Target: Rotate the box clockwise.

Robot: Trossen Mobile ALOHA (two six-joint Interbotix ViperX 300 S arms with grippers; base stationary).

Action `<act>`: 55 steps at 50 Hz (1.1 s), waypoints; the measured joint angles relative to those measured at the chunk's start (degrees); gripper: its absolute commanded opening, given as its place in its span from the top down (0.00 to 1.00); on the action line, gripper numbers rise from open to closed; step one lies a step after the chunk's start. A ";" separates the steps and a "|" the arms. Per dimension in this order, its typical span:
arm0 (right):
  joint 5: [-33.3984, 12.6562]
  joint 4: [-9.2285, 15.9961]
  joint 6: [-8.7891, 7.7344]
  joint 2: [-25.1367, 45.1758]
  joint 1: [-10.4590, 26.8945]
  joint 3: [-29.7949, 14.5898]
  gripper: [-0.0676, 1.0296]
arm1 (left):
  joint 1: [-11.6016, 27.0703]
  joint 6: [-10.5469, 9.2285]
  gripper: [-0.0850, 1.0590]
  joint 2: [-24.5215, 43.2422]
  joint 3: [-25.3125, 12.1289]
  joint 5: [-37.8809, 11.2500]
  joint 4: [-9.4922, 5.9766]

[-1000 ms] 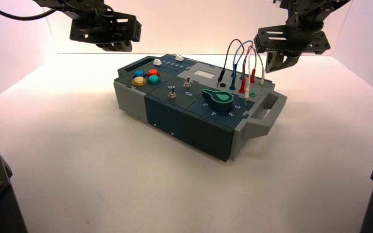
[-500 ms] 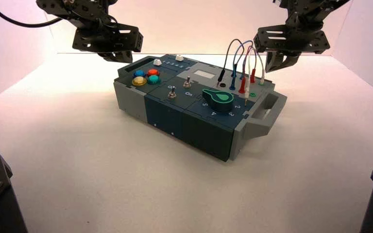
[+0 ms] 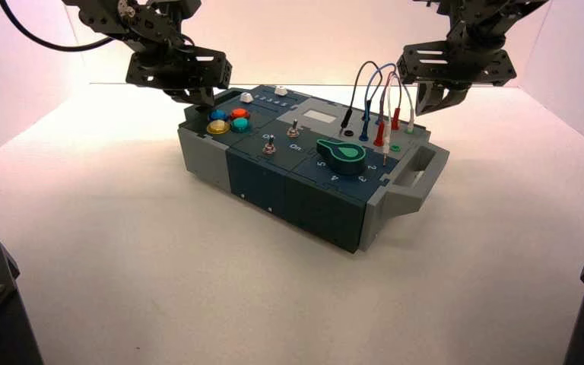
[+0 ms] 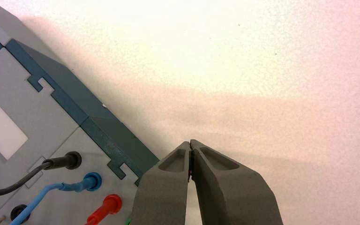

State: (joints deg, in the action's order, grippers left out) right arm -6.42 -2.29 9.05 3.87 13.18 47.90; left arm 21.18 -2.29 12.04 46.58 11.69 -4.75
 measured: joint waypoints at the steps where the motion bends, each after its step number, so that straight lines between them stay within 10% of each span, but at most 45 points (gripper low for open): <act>1: 0.00 0.00 0.00 0.00 0.00 0.00 0.96 | 0.00 0.09 0.95 0.09 -0.09 0.00 -0.09; 55: -2.37 1.14 0.00 0.00 3.08 0.00 0.96 | 0.09 0.09 0.95 2.55 -2.46 0.09 0.00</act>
State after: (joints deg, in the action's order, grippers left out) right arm -8.79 -1.14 9.05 3.87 16.26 47.90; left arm 21.27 -2.20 14.59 44.12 11.78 -4.75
